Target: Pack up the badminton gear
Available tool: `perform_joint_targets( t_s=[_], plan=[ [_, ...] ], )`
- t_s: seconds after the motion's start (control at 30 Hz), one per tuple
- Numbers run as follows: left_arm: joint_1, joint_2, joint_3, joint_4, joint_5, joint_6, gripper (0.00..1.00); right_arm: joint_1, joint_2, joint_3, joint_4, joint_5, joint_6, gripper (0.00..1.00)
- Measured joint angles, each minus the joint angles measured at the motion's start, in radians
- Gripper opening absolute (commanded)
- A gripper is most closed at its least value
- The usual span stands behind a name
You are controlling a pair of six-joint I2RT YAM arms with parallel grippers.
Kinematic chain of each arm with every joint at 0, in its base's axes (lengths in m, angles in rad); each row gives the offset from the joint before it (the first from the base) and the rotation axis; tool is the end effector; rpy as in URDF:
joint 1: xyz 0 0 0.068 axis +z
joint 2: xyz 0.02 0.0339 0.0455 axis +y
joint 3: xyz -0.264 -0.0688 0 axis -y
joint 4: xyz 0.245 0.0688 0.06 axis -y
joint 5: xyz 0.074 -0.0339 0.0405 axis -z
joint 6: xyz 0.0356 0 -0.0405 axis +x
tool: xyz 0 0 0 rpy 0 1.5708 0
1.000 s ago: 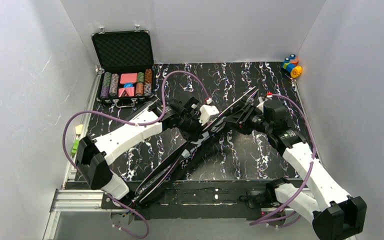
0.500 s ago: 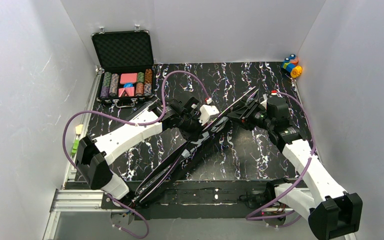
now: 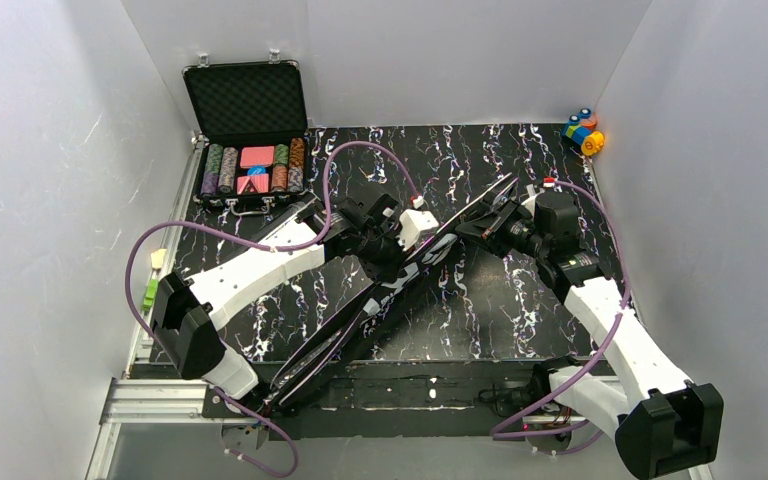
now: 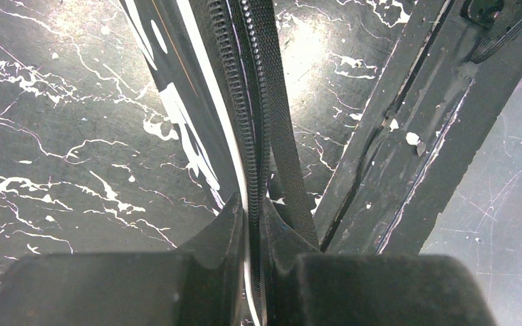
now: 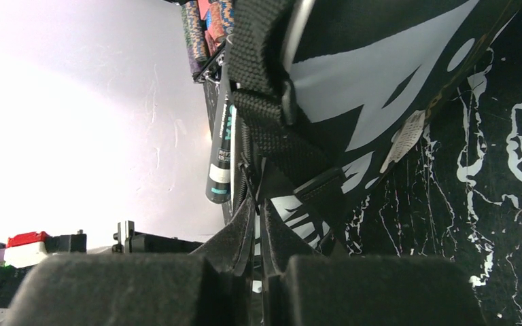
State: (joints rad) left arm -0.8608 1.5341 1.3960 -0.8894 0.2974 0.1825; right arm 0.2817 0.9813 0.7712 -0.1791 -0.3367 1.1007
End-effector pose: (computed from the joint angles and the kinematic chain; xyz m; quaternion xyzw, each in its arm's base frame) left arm 0.1988 -0.2473 0.3105 0.5092 0.8062 -0.2229 0.2028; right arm 0.2128 0.0738 0.2997 0.2404 0.7882 0.4573 0.3344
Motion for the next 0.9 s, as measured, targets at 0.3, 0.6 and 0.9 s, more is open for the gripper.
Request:
perform_joint_targets(
  t_s=[0.3, 0.6, 0.9],
  plan=[
    [0.000, 0.000, 0.000, 0.000, 0.000, 0.000, 0.00, 0.000, -0.034, -0.005, 0.005, -0.021, 0.004, 0.01],
    [-0.001, 0.000, 0.000, -0.005, 0.001, -0.001, 0.00, 0.019, -0.061, -0.067, 0.055, -0.032, 0.038, 0.01],
    [0.000, 0.000, 0.000, -0.020, 0.001, -0.001, 0.00, 0.158, -0.005, -0.068, 0.108, 0.002, 0.056, 0.01]
  ],
)
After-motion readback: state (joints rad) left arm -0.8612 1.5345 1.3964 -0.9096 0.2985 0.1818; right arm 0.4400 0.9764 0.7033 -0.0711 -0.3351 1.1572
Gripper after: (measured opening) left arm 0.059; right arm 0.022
